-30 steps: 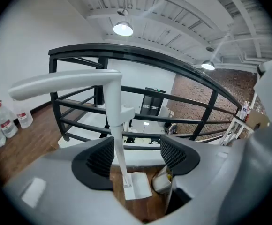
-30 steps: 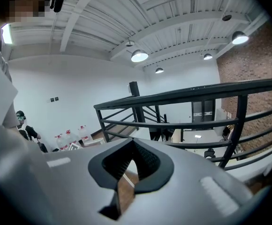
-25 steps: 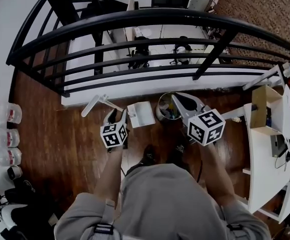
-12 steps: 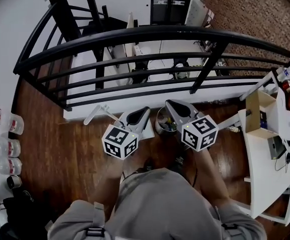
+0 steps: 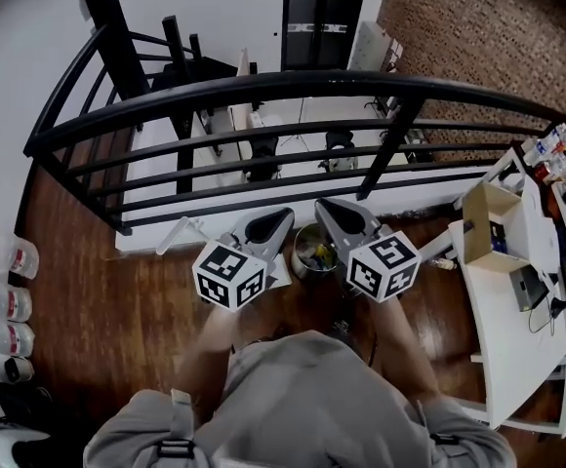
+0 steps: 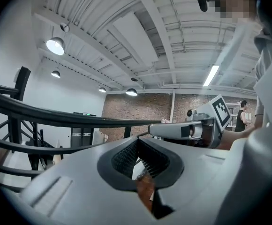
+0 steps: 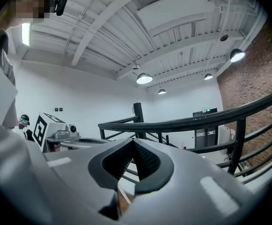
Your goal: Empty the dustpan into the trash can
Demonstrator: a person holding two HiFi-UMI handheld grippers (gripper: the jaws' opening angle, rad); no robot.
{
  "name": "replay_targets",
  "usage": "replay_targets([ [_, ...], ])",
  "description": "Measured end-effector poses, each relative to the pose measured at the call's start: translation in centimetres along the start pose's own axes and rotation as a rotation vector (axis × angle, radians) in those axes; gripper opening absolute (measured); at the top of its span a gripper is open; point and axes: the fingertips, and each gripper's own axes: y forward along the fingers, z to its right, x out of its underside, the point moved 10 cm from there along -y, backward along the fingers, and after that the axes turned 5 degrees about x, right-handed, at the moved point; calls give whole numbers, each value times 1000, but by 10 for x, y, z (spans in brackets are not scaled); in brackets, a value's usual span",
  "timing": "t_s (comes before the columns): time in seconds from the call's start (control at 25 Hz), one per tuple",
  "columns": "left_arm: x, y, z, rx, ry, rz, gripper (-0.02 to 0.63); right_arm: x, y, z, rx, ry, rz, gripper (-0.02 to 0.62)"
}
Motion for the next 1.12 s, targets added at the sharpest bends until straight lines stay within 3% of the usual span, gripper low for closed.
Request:
replay_targets([
  [0.24, -3, 12, 3, 2, 0, -1, 6, 1, -5, 11, 52, 8, -9, -2],
  [1.12, -1, 17, -4, 12, -17, -8, 6, -6, -3, 13, 56, -16, 18, -2],
])
